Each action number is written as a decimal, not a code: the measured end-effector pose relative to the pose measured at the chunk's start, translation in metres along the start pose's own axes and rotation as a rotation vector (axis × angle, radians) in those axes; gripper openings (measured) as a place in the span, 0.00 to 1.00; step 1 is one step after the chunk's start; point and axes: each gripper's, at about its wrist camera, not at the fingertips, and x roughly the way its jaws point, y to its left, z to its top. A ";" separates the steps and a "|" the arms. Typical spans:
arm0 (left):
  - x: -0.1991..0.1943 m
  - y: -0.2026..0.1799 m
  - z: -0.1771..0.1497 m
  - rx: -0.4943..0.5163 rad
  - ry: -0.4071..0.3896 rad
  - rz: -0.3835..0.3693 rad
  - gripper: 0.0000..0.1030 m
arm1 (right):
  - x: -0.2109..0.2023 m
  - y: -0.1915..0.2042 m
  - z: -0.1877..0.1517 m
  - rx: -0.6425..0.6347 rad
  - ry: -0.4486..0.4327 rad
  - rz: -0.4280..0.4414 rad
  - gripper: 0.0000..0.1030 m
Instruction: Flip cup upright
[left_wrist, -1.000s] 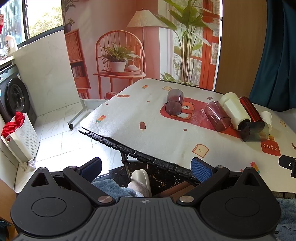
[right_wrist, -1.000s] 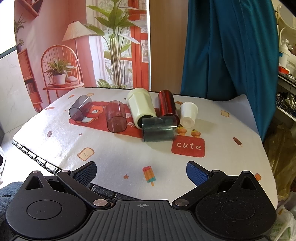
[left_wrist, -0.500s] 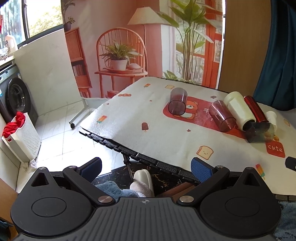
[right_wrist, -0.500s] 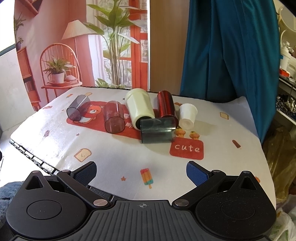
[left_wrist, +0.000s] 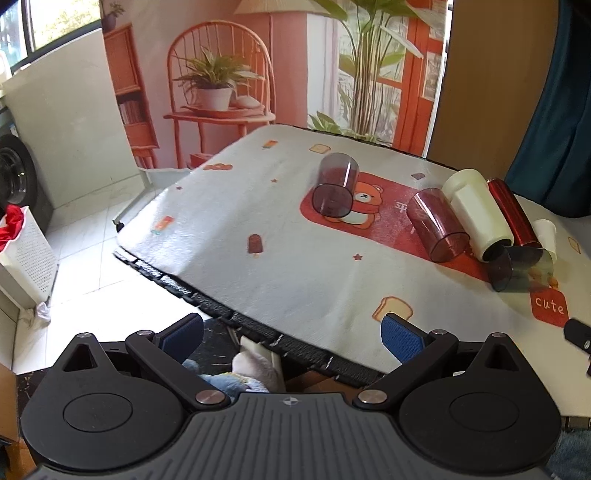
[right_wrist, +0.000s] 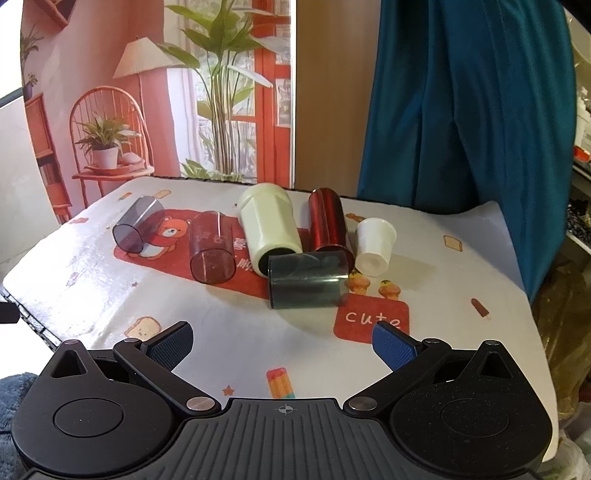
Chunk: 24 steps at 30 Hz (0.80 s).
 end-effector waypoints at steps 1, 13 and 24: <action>0.004 -0.003 0.002 0.001 0.002 0.000 1.00 | 0.005 0.000 0.000 0.000 0.007 0.001 1.00; 0.033 -0.009 0.014 0.006 0.045 0.016 1.00 | 0.043 -0.004 -0.003 0.008 0.066 0.018 1.00; 0.048 -0.012 0.030 0.007 0.035 0.028 1.00 | 0.061 0.001 -0.003 -0.006 0.100 0.021 1.00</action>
